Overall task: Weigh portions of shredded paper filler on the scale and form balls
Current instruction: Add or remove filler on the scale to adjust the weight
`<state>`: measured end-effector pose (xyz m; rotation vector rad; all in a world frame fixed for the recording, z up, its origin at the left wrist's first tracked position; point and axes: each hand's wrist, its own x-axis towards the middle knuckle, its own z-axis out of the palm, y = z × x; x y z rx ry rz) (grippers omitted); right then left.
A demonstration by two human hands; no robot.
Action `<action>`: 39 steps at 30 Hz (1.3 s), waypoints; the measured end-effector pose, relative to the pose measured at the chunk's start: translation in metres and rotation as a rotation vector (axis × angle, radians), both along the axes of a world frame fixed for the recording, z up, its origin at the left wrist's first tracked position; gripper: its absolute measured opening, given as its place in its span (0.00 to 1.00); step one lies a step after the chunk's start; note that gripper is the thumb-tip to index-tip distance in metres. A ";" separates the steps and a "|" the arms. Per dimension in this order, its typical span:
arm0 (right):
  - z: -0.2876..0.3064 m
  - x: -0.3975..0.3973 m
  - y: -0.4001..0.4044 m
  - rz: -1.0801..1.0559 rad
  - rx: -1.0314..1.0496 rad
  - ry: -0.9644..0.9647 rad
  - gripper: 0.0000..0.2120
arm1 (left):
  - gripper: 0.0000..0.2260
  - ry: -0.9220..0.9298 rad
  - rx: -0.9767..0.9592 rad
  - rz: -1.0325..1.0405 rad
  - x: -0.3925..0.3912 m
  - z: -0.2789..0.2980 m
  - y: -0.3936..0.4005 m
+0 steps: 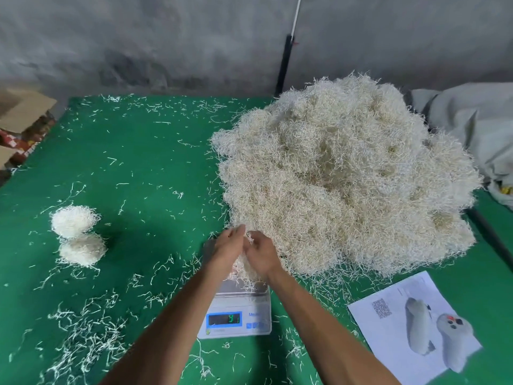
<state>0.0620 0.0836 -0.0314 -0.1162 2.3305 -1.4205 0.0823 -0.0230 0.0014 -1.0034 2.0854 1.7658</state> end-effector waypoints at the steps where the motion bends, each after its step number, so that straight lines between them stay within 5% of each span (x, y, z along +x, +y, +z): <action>1: 0.004 -0.001 0.000 -0.035 -0.075 0.022 0.18 | 0.32 0.015 0.052 0.040 -0.002 0.000 0.001; 6: 0.033 -0.023 0.006 -0.176 -0.353 0.109 0.13 | 0.47 0.052 0.212 0.225 -0.020 0.008 0.000; 10: 0.051 -0.051 0.021 -0.248 -0.374 0.184 0.08 | 0.22 0.189 0.215 0.155 -0.036 0.003 -0.008; 15: 0.074 -0.111 0.062 -0.367 -0.231 0.444 0.08 | 0.49 0.207 0.210 0.189 -0.078 0.017 -0.011; 21: 0.085 -0.187 0.096 -0.539 -0.098 0.297 0.18 | 0.47 0.277 0.105 0.107 -0.129 0.036 0.013; 25: 0.052 -0.200 0.108 -0.376 0.155 0.072 0.19 | 0.43 0.266 0.015 0.092 -0.149 0.027 0.024; 30: 0.016 -0.202 0.111 -0.195 0.514 0.068 0.10 | 0.42 0.226 0.001 0.115 -0.161 0.007 0.025; 39: 0.030 -0.214 0.103 -0.164 0.383 0.266 0.07 | 0.39 0.223 -0.091 0.077 -0.164 0.010 0.031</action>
